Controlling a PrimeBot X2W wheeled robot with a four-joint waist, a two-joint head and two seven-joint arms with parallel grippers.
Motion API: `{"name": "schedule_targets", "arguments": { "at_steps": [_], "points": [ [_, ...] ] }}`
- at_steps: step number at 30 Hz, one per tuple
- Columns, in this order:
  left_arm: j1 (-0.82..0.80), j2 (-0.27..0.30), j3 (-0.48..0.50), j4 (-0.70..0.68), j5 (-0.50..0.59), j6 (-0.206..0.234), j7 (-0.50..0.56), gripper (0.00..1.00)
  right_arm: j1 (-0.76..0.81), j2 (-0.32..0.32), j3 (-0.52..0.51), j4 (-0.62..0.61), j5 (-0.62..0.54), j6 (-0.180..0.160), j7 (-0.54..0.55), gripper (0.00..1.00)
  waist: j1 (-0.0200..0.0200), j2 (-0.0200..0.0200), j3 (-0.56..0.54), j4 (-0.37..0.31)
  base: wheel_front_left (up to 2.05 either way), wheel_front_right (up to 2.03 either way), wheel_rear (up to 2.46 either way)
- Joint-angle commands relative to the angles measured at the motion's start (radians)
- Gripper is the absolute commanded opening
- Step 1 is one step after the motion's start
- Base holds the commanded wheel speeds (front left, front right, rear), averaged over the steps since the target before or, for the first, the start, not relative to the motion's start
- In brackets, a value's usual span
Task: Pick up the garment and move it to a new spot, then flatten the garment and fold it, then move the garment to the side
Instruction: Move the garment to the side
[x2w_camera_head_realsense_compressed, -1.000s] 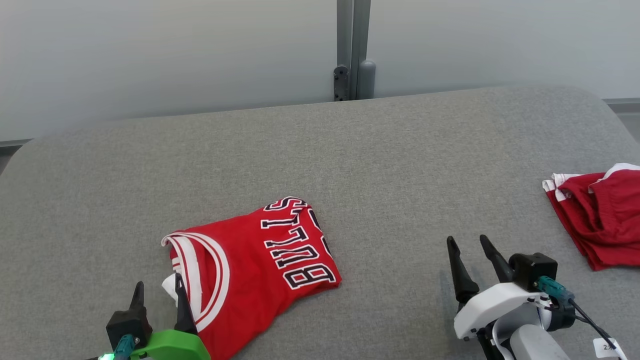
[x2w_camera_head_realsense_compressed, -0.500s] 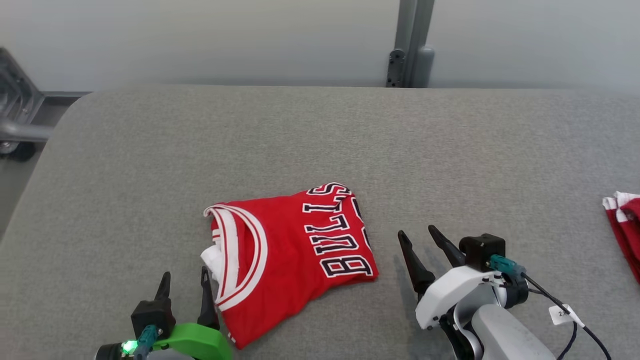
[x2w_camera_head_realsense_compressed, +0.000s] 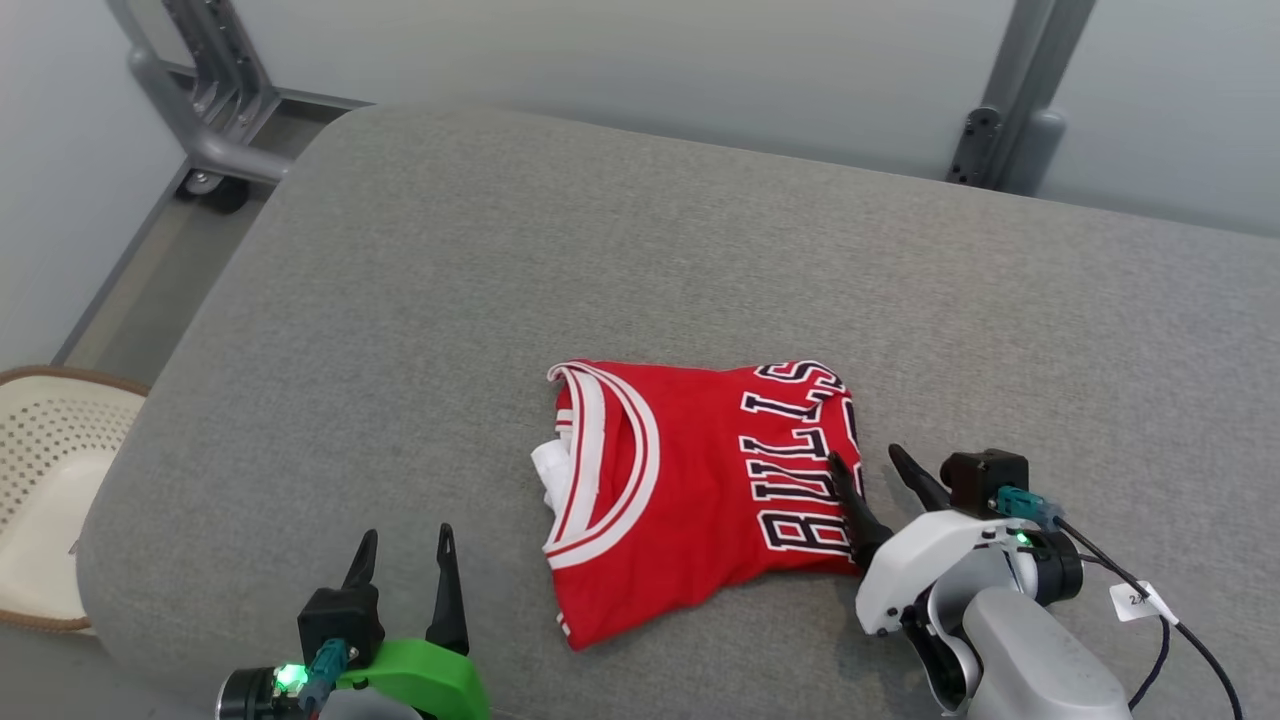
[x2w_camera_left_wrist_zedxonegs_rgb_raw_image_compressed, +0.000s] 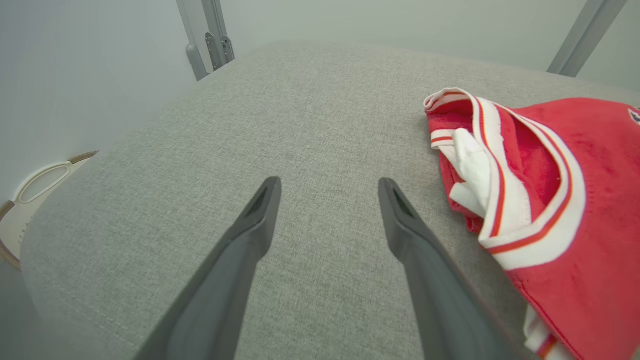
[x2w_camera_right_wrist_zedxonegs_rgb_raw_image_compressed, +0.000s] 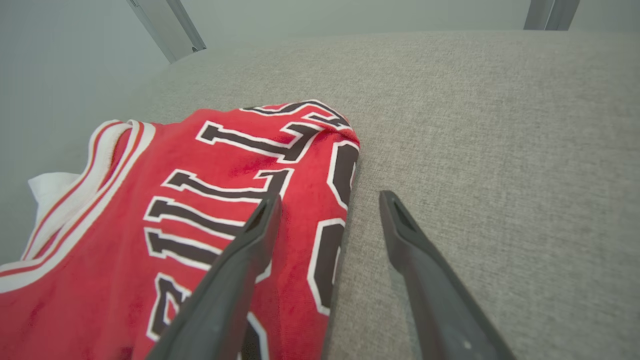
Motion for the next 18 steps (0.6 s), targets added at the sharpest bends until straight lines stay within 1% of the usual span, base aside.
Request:
{"name": "schedule_targets", "arguments": {
  "at_steps": [1,5,6,7,8,9,11,13,16,18],
  "points": [
    [-0.007,0.003,0.0,-0.001,-0.001,0.001,0.0,1.0,-0.012,-0.005,-0.01,0.024,-0.007,0.0,0.0,1.0,0.0,0.0,0.006,0.068,0.0,0.0,0.0],
    [0.012,0.003,0.004,0.009,0.0,-0.001,0.0,1.0,-0.03,-0.004,-0.026,0.097,0.002,0.0,0.0,1.0,0.0,0.0,0.004,0.097,0.0,0.0,0.0],
    [0.014,0.003,0.005,0.01,0.004,-0.002,0.0,1.0,-0.034,-0.004,-0.028,0.112,0.003,0.0,0.0,0.93,0.0,0.0,0.002,0.104,0.0,0.0,0.0],
    [0.015,0.003,0.007,0.011,0.009,-0.004,0.0,1.0,-0.034,-0.004,-0.026,0.14,0.011,0.0,0.0,0.55,0.0,0.0,0.001,0.112,0.0,0.0,0.0],
    [0.015,0.003,0.009,0.013,0.012,-0.005,0.0,1.0,-0.036,-0.004,-0.028,0.155,0.013,0.0,0.0,0.39,0.0,0.0,-0.001,0.119,0.0,0.0,0.0],
    [0.017,0.003,0.014,0.012,0.016,-0.006,0.0,1.0,-0.041,-0.005,-0.039,0.173,0.013,0.0,0.001,0.0,0.0,0.0,-0.002,0.124,0.0,0.0,0.0],
    [0.021,0.003,0.021,0.011,0.021,-0.007,0.0,1.0,-0.041,-0.004,-0.052,0.196,0.026,0.0,0.001,0.0,0.0,0.0,-0.004,0.13,0.0,0.0,0.0],
    [0.026,0.003,0.031,0.007,0.026,-0.008,0.0,1.0,-0.046,-0.005,-0.068,0.195,0.018,-0.001,0.001,0.0,0.0,0.0,-0.004,0.128,0.0,0.0,0.0],
    [0.036,0.002,0.04,0.011,0.029,-0.012,0.0,1.0,-0.044,-0.006,-0.088,0.173,0.007,-0.001,0.001,0.0,0.0,0.0,-0.008,0.101,0.0,0.0,0.0],
    [0.036,0.003,0.048,0.012,0.031,-0.014,0.0,1.0,-0.035,-0.007,-0.096,0.154,0.003,-0.001,0.0,0.0,0.0,0.0,-0.013,0.069,0.0,0.0,0.0]
  ]
}}
